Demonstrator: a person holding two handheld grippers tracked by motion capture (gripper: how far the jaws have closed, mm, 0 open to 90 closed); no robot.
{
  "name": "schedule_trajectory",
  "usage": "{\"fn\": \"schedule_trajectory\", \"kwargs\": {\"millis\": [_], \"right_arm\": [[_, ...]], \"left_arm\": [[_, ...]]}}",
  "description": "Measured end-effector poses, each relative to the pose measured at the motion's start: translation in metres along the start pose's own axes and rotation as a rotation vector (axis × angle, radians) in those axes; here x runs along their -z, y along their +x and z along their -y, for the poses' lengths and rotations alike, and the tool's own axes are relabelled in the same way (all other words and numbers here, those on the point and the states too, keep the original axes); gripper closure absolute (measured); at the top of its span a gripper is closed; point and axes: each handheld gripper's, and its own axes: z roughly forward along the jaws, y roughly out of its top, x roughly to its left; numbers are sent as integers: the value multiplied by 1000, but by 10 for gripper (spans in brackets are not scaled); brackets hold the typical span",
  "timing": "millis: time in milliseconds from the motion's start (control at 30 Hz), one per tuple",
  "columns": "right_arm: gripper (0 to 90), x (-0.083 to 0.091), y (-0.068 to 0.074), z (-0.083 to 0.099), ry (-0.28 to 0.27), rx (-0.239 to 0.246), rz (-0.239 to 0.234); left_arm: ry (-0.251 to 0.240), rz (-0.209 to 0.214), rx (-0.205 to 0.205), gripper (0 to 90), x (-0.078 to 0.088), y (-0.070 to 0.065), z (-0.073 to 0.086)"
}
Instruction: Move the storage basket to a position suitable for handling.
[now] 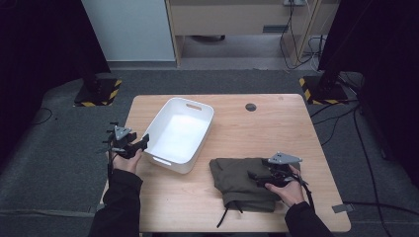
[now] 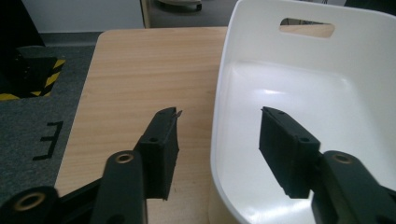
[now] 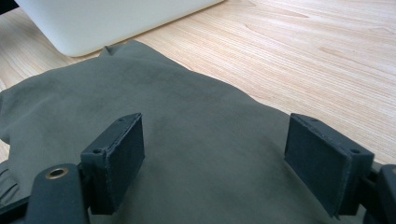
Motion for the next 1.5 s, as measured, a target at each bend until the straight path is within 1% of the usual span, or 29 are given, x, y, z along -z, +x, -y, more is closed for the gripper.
{"fn": "schedule_trajectory", "kwargs": {"millis": [33, 100, 167, 200, 267, 300, 333, 400, 467, 500, 567, 600, 633, 700, 733, 800, 833, 900, 1000, 1100, 1167, 1233, 1267, 1300, 1333, 1367, 1400, 1433, 1500], "right_arm": [[199, 0, 0, 0, 1, 1, 0], [200, 0, 1, 0, 1, 3, -1], [201, 1, 1, 0, -1, 5, 0], [202, 1, 1, 0, -3, 8, 2], [203, 1, 0, 1, -3, 4, 0], [204, 1, 0, 1, -2, 4, 3], [204, 1, 0, 1, -2, 4, 3], [205, 1, -1, 1, 6, 3, 1], [205, 0, -1, 1, 3, 2, 0], [205, 0, -1, 1, 5, 0, 1], [205, -1, -1, 1, 6, 1, 1], [205, -1, -1, 1, 7, 2, 1], [205, -2, -1, 0, 8, -1, 0], [205, -3, -1, 0, 12, 0, -1], [205, -3, -2, 0, 13, -2, -3], [205, -3, -3, -1, 11, -5, -1], [205, -3, -3, -1, 11, -5, -1], [205, -3, -5, -3, 4, -7, 2], [205, -1, -4, -5, -5, -7, 1], [205, 0, -5, -6, -11, -7, 2], [205, 0, -6, -6, -13, -6, 2], [205, 1, -6, -6, -14, -10, 1], [206, 1, -6, -6, -16, -12, 3], [206, 2, -7, -6, -21, -9, 5], [206, 2, -7, -6, -22, -10, 6], [206, 3, -7, -6, -21, -14, 7], [206, 3, -7, -6, -21, -12, 8], [206, 3, -7, -6, -21, -12, 8], [206, 4, -7, -6, -27, -13, 10]], "left_arm": [[9, 2, -3, 492, 0, -1, 2], [32, -10, -9, 516, -3, -2, 5], [42, -13, -8, 532, -6, -3, 6], [69, -22, -16, 590, -10, -3, 9], [86, -19, -12, 661, -13, -3, 10], [84, -12, -2, 696, -14, -3, 10], [84, -12, -2, 734, -14, -3, 10], [96, -33, -16, 777, -17, -4, 7], [92, -34, -6, 812, -19, -2, 6], [87, -28, 1, 822, -20, 0, 5], [90, -16, -21, 825, -24, 2, 3], [91, -5, -29, 825, -26, 3, 2], [91, -5, -29, 825, -26, 3, 2], [79, 30, -37, 827, -32, 6, -1], [69, 58, -31, 828, -37, 8, -3], [58, 87, -35, 829, -43, 10, -5], [58, 87, -35, 829, -43, 10, -5], [44, 114, -43, 828, -52, 10, -8], [29, 137, -53, 827, -61, 6, -11], [14, 134, -63, 817, -68, 1, -13], [8, 108, -76, 800, -69, -2, -14], [-7, 91, -55, 666, -67, -5, -15], [-7, 91, -55, 619, -67, -5, -15], [-20, 62, -34, 559, -62, -8, -19], [-20, 62, -34, 503, -62, -8, -19], [-34, 45, -10, 468, -53, -12, -22], [-25, 19, -10, 446, -48, -14, -23], [-25, 19, -10, 434, -48, -14, -23], [-33, -14, 8, 403, -31, -21, -22]]}}
